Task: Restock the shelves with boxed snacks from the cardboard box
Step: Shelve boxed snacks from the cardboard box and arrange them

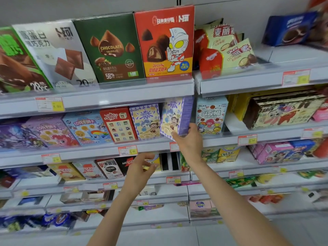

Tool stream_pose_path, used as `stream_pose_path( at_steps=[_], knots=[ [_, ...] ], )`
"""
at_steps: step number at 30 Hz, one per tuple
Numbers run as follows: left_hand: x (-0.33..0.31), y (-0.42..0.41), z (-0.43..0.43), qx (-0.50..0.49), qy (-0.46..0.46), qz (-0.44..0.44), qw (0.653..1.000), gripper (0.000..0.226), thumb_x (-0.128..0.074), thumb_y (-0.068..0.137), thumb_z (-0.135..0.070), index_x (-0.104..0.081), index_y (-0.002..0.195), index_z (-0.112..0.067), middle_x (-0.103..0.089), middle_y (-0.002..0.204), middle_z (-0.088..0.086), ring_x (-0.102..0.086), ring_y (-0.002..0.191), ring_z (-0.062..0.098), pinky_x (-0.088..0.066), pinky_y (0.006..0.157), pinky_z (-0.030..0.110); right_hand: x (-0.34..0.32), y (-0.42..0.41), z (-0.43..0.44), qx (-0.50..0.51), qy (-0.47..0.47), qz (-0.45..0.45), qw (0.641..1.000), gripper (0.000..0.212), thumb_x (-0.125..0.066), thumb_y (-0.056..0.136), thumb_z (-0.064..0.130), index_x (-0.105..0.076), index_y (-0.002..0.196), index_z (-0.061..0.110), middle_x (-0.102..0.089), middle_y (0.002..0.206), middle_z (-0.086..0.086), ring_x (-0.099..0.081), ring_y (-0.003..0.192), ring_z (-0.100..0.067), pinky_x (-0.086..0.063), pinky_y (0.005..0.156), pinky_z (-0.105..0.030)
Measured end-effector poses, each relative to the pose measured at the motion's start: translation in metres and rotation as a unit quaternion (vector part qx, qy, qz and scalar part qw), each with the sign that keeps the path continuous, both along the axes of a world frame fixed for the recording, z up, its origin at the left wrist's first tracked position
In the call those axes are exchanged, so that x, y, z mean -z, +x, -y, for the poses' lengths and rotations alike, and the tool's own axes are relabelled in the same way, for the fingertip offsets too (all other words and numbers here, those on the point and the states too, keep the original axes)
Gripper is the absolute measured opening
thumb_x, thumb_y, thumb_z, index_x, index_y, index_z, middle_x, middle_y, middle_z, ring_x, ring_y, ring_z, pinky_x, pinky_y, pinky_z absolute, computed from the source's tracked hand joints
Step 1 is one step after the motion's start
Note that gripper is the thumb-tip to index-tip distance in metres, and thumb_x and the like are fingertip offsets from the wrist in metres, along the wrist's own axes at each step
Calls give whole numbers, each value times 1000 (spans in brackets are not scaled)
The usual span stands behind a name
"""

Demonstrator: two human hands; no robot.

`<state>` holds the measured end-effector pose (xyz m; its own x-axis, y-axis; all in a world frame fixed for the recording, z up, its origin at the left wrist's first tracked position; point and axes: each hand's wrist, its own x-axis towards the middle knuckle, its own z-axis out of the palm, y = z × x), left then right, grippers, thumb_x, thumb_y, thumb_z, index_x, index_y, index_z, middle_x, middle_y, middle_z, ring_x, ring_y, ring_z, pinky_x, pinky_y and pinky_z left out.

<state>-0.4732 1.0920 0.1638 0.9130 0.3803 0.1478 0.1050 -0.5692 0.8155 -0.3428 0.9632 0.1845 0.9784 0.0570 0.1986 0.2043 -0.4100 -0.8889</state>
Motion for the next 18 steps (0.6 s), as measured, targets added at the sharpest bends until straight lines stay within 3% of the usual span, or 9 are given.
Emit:
stream_pose_path(
  at_steps=[3, 7, 10, 13, 18],
  knots=[
    [1, -1, -7, -4, 49, 8, 999, 23, -65, 87, -16, -53, 101, -30, -57, 103, -2, -60, 89, 8, -50, 71, 24, -4, 16, -13, 34, -34, 20, 999, 45, -73, 78, 33, -50, 109, 10, -61, 103, -5, -53, 99, -25, -39, 69, -29],
    [3, 10, -20, -28, 199, 4, 980, 33, -67, 85, -21, -56, 116, -15, -51, 115, 0, -51, 106, 18, -49, 79, 36, -8, 32, -19, 45, -142, 36, 988, 53, -67, 85, 30, -42, 124, 5, -55, 119, -12, -47, 114, -29, -42, 82, -34],
    [-4, 28, -27, -19, 310, 32, 950, 41, -75, 77, -16, -59, 113, -7, -55, 115, 12, -53, 103, 32, -50, 78, 41, -6, 34, -19, 51, -201, 61, 976, 50, -65, 86, 29, -41, 122, 4, -54, 120, -13, -46, 114, -28, -41, 83, -33],
    [-12, 43, -30, -31, 374, 28, 926, 50, -76, 74, -16, -58, 119, -8, -54, 122, 14, -52, 106, 35, -49, 82, 43, -2, 31, -21, 45, -195, 60, 978, 49, -66, 86, 28, -42, 119, 3, -55, 115, -14, -50, 109, -29, -43, 77, -35],
    [-14, 51, -33, -56, 380, -34, 923, 58, -65, 84, -25, -42, 135, -12, -34, 142, 9, -36, 124, 30, -41, 95, 39, 0, 25, -19, 26, -156, 51, 986, 51, -67, 85, 31, -44, 120, 1, -57, 111, -14, -54, 105, -31, -42, 80, -35]
  ],
)
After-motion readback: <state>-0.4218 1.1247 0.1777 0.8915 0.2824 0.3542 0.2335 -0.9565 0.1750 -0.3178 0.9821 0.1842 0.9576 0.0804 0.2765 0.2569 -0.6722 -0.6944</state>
